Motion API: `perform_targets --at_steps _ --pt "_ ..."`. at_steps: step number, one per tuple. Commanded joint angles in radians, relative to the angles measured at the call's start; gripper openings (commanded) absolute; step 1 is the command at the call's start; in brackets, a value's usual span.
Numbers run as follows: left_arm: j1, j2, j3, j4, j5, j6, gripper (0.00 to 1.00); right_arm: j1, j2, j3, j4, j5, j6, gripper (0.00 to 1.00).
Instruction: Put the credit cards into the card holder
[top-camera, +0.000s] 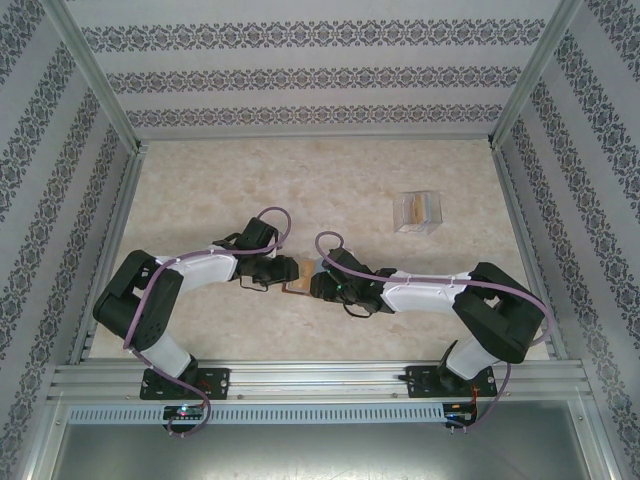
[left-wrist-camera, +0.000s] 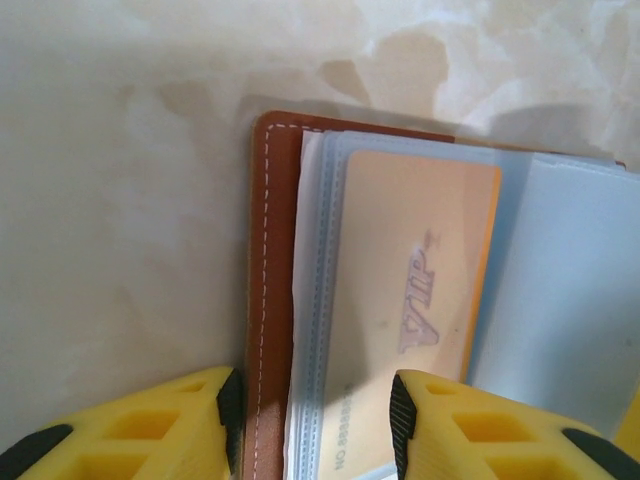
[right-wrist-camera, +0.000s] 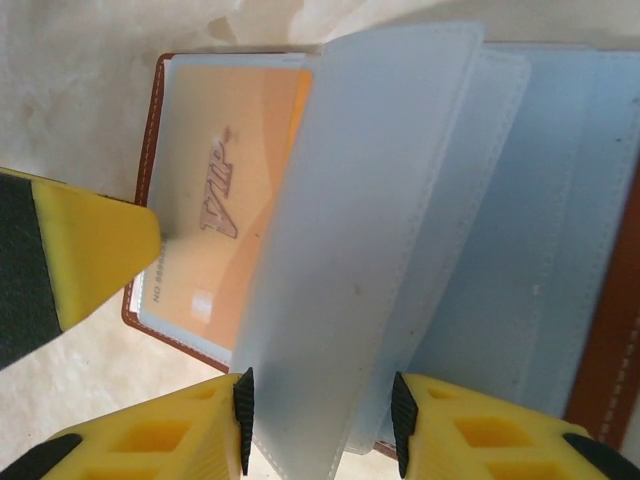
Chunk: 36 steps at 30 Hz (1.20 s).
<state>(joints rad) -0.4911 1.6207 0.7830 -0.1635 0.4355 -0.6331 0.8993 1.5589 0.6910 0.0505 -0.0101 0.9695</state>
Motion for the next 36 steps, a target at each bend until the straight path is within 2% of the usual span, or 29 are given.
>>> perform_targets --at_steps 1,9,18,24,30,36 --pt "-0.007 0.004 -0.011 0.026 0.037 -0.012 0.45 -0.003 0.004 0.021 0.016 -0.008 -0.018 0.46" --pt "0.005 0.008 -0.014 0.055 0.074 -0.035 0.45 -0.011 -0.012 0.054 0.006 -0.003 -0.067 0.52" --pt "0.067 0.018 -0.061 0.153 0.150 -0.090 0.51 -0.031 0.055 0.106 0.022 -0.057 -0.082 0.61" --pt "0.114 -0.001 -0.096 0.191 0.167 -0.118 0.68 -0.037 0.083 0.127 0.011 -0.060 -0.080 0.65" --pt "0.155 -0.039 -0.117 0.218 0.189 -0.136 0.79 -0.042 0.072 0.131 -0.001 -0.049 -0.073 0.67" --pt "0.158 -0.017 -0.100 0.228 0.217 -0.129 0.81 -0.045 0.091 0.127 -0.005 -0.043 -0.060 0.68"
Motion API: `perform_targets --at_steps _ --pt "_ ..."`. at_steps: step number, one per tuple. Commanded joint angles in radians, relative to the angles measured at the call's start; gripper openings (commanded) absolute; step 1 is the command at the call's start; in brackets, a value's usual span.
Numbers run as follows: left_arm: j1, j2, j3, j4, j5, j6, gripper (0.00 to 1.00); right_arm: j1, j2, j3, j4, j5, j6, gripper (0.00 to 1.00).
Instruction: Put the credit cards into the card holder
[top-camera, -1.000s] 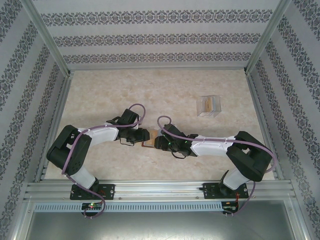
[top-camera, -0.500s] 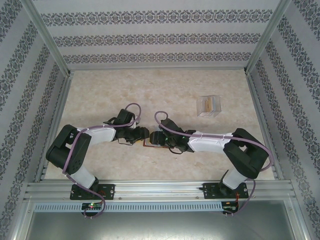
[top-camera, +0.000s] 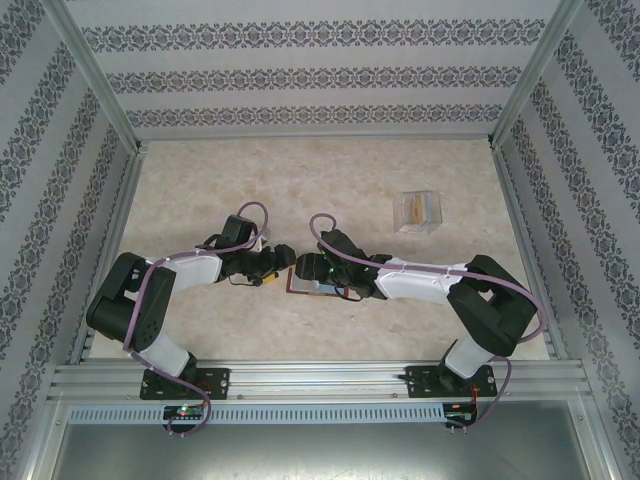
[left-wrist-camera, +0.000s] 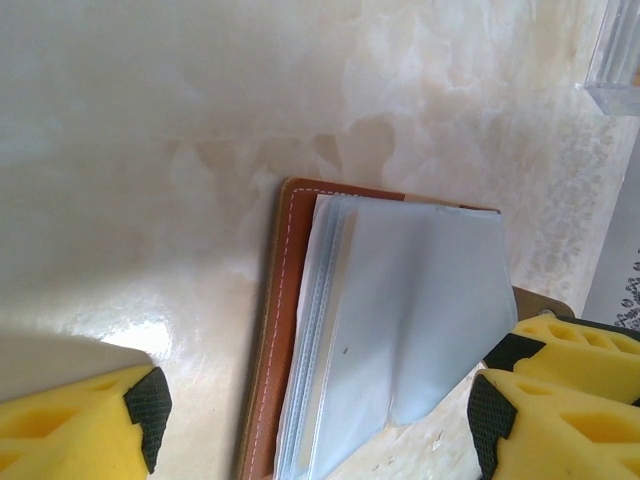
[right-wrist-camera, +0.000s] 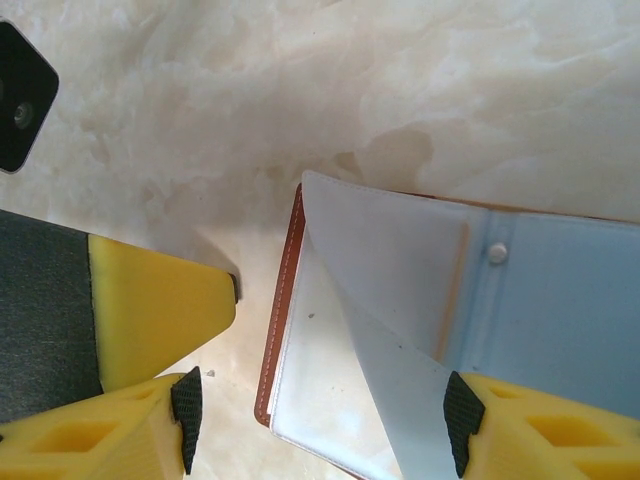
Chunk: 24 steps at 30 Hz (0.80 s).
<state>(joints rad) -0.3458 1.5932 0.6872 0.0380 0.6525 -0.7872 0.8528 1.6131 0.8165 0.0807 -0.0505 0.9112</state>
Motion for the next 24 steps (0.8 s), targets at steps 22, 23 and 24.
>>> perform_targets --at_steps 22,23,24 --pt "-0.037 0.041 0.032 -0.115 -0.164 0.122 0.71 -0.069 -0.263 -0.070 -0.318 0.189 -0.016 0.68" --pt "-0.038 0.046 0.036 -0.113 -0.164 0.121 0.71 -0.090 -0.282 -0.051 -0.336 0.194 -0.049 0.69" --pt "-0.038 0.050 0.037 -0.112 -0.164 0.120 0.71 -0.114 -0.292 -0.035 -0.347 0.197 -0.076 0.69"
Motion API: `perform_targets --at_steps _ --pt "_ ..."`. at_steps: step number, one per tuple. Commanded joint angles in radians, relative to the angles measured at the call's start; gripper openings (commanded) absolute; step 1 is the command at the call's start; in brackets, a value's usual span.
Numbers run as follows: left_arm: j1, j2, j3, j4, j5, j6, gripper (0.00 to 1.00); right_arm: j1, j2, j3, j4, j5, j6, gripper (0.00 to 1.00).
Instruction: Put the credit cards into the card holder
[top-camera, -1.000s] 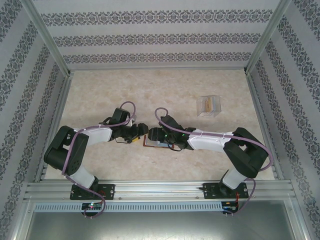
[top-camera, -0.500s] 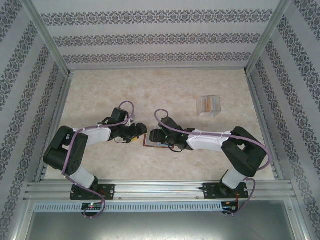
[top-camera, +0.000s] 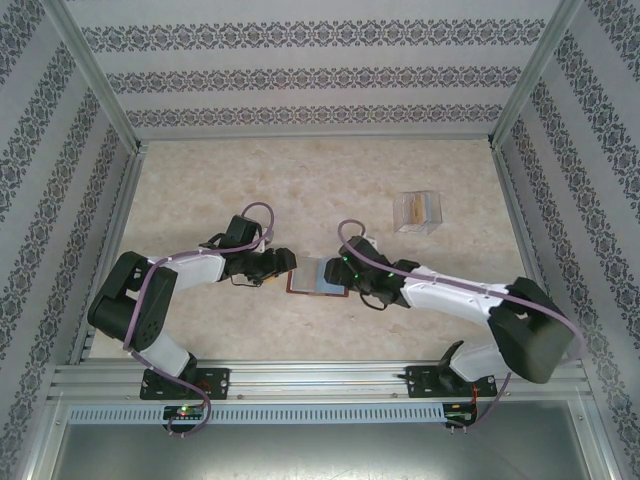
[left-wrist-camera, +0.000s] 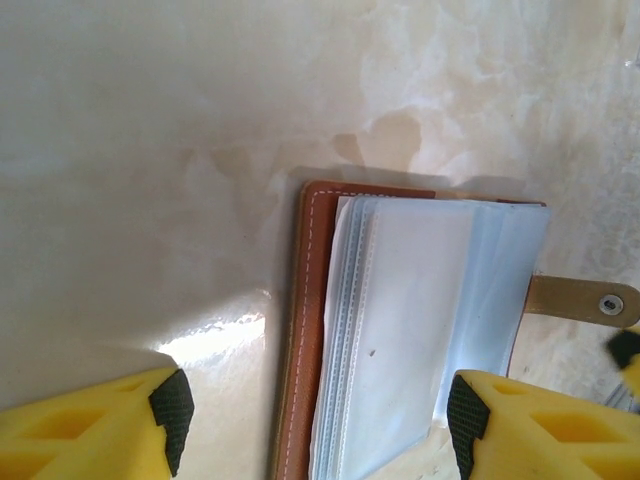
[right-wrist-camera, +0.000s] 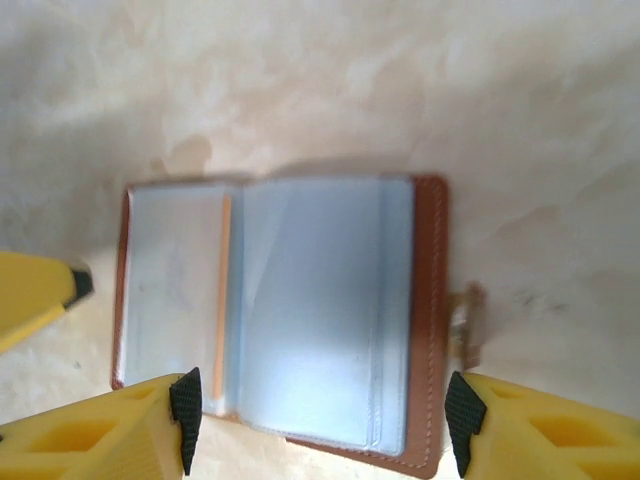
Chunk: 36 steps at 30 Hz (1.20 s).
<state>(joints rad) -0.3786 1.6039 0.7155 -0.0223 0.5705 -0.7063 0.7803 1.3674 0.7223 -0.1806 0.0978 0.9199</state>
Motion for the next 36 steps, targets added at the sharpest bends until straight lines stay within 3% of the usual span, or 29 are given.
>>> perform_targets --at_steps 1,8,13,16,26,32,36 --pt "-0.007 0.040 0.011 -0.049 -0.082 0.038 0.71 -0.074 -0.056 0.076 -0.099 0.051 -0.115 0.69" --pt "-0.008 0.037 0.023 -0.072 -0.085 0.055 0.73 -0.438 -0.032 0.270 -0.233 -0.027 -0.469 0.69" --pt "-0.006 0.035 0.029 -0.093 -0.107 0.073 0.75 -0.614 0.076 0.421 -0.362 0.086 -0.637 0.74" --pt "-0.007 0.036 0.029 -0.093 -0.117 0.074 0.78 -0.679 0.148 0.456 -0.344 0.090 -0.700 0.80" --pt "-0.007 0.009 0.040 -0.138 -0.172 0.087 0.82 -0.717 0.434 0.653 -0.394 0.100 -0.803 0.84" --pt "-0.007 -0.013 0.042 -0.164 -0.187 0.100 0.82 -0.716 0.481 0.676 -0.405 0.183 -0.808 0.83" --pt "-0.008 -0.023 0.041 -0.174 -0.198 0.102 0.82 -0.716 0.487 0.667 -0.408 0.201 -0.822 0.76"
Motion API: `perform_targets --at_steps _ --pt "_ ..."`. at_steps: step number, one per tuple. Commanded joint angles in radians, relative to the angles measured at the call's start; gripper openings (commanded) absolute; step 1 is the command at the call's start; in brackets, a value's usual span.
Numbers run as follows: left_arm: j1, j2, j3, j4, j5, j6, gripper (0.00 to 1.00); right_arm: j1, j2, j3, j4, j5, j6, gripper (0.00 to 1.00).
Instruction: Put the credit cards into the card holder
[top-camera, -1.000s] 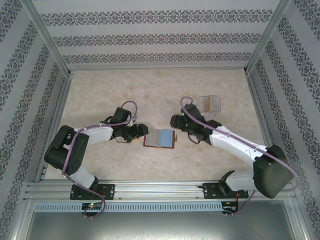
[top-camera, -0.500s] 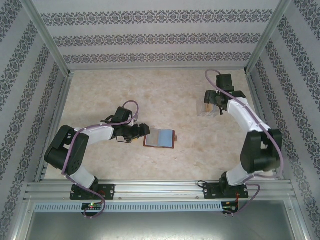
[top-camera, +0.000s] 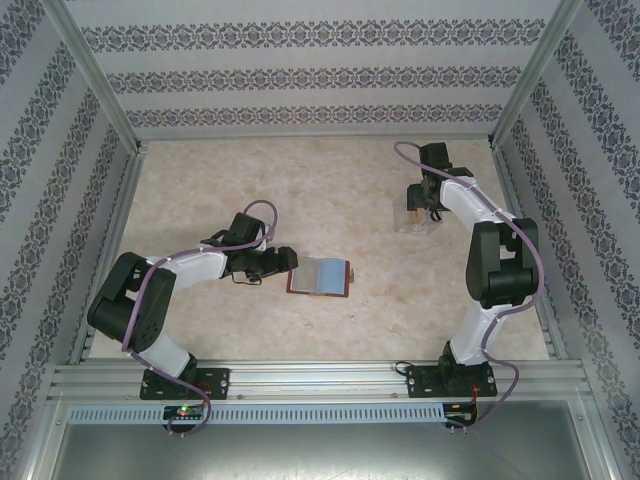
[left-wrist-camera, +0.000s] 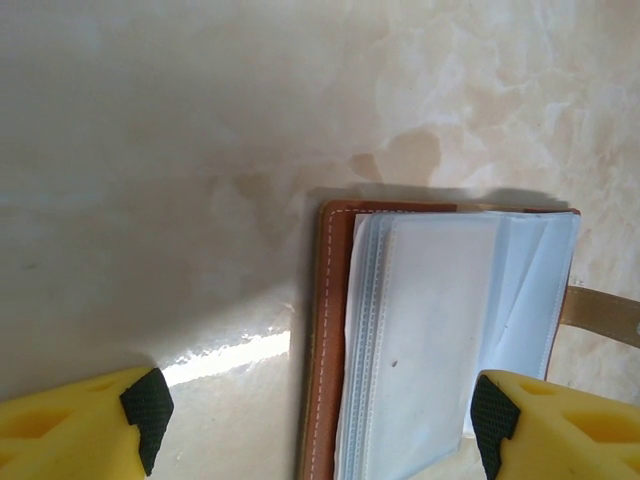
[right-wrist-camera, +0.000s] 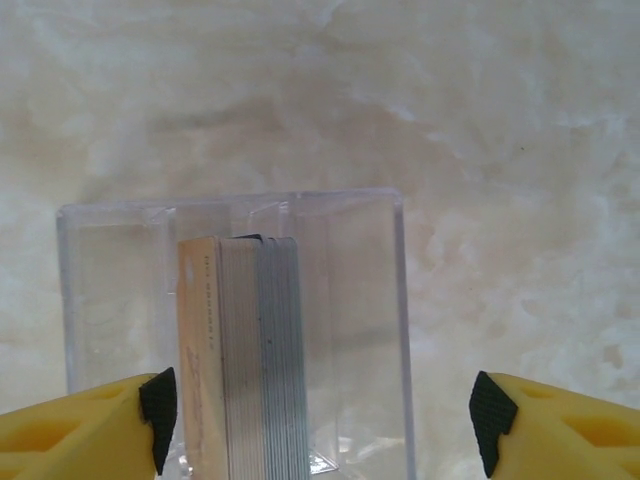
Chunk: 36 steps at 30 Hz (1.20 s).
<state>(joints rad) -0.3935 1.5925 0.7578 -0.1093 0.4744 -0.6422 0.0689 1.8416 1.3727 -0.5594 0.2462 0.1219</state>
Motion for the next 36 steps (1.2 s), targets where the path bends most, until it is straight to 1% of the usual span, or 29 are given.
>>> perform_targets --at_steps 1,3,12,15,20,23,26,30,36 --pt "0.007 -0.010 0.001 -0.083 -0.101 0.040 0.82 -0.004 0.015 0.020 -0.033 0.056 -0.026 0.75" --pt "0.008 -0.006 0.007 -0.087 -0.097 0.041 0.82 -0.004 0.021 0.018 -0.033 0.054 -0.028 0.72" --pt "0.008 -0.008 0.007 -0.087 -0.095 0.039 0.82 0.002 0.043 0.016 -0.044 0.083 -0.028 0.75" --pt "0.008 -0.017 -0.008 -0.070 -0.097 0.031 0.83 0.009 0.050 0.025 -0.056 0.148 -0.034 0.75" --pt "0.007 -0.022 -0.007 -0.087 -0.103 0.036 0.83 0.033 0.024 0.020 -0.052 0.246 -0.043 0.71" --pt "0.008 -0.023 -0.014 -0.075 -0.106 0.034 0.83 0.043 0.003 0.013 -0.043 0.265 -0.051 0.66" --pt "0.008 -0.012 -0.004 -0.084 -0.101 0.034 0.83 0.043 -0.010 -0.004 -0.028 0.269 -0.051 0.57" --pt "0.007 -0.018 -0.013 -0.070 -0.097 0.028 0.83 0.043 0.000 -0.001 -0.040 0.286 -0.055 0.42" --pt "0.007 -0.027 -0.014 -0.077 -0.102 0.029 0.83 0.043 0.001 -0.007 -0.039 0.252 -0.045 0.28"
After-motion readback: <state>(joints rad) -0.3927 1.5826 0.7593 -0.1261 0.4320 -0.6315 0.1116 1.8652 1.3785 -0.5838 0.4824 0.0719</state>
